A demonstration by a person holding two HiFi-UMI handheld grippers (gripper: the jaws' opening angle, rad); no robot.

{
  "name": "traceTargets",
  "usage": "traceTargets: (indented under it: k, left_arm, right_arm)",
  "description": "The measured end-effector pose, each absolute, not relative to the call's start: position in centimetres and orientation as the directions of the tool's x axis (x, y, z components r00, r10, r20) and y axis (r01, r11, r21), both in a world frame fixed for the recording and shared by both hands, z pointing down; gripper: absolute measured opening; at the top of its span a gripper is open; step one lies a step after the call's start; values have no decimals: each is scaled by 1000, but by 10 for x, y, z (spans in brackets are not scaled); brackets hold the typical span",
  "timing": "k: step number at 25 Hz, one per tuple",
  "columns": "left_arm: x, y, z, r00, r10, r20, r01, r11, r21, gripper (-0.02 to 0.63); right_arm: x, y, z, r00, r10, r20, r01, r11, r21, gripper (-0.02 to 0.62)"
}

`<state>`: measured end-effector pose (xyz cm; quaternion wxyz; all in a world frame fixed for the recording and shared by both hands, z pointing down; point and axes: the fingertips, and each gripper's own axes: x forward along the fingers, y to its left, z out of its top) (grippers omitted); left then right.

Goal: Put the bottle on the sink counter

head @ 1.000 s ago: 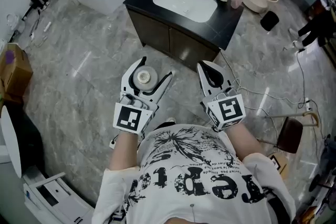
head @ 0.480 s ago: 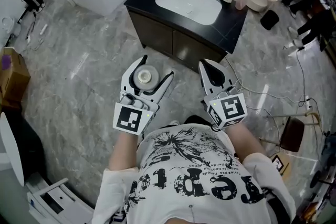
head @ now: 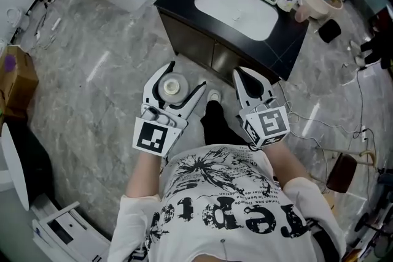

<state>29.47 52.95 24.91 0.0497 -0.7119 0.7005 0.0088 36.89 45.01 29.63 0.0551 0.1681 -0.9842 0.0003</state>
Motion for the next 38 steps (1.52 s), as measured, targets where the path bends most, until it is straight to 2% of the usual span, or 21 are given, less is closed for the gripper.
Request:
traceTargets:
  k: [3, 6, 11, 22, 29, 38]
  left_arm:
    - [264, 482, 255, 10, -997, -72, -998, -6, -60, 348]
    - [228, 433, 264, 11, -1000, 1, -996, -11, -93, 348]
    - [164, 331, 240, 12, -997, -72, -998, -7, -64, 350]
    - [47, 160, 257, 48, -998, -33, -998, -47, -41, 350]
    - [-16, 60, 283, 167, -986, 16, -984, -168, -53, 348]
    - [-100, -81, 294, 424, -904, 44, -901, -427, -75, 350]
  right_arm:
    - [333, 403, 304, -942, -312, 123, -314, 949, 5, 14]
    - [293, 351, 301, -949, -291, 119, -294, 956, -6, 14]
    - [219, 255, 286, -956, -270, 113, -273, 962, -6, 14]
    - [112, 89, 294, -938, -314, 146, -319, 948, -15, 14]
    - [58, 5, 311, -897, -407, 173, -417, 909, -24, 14]
    - [-23, -108, 318, -776, -601, 192, -616, 787, -24, 14]
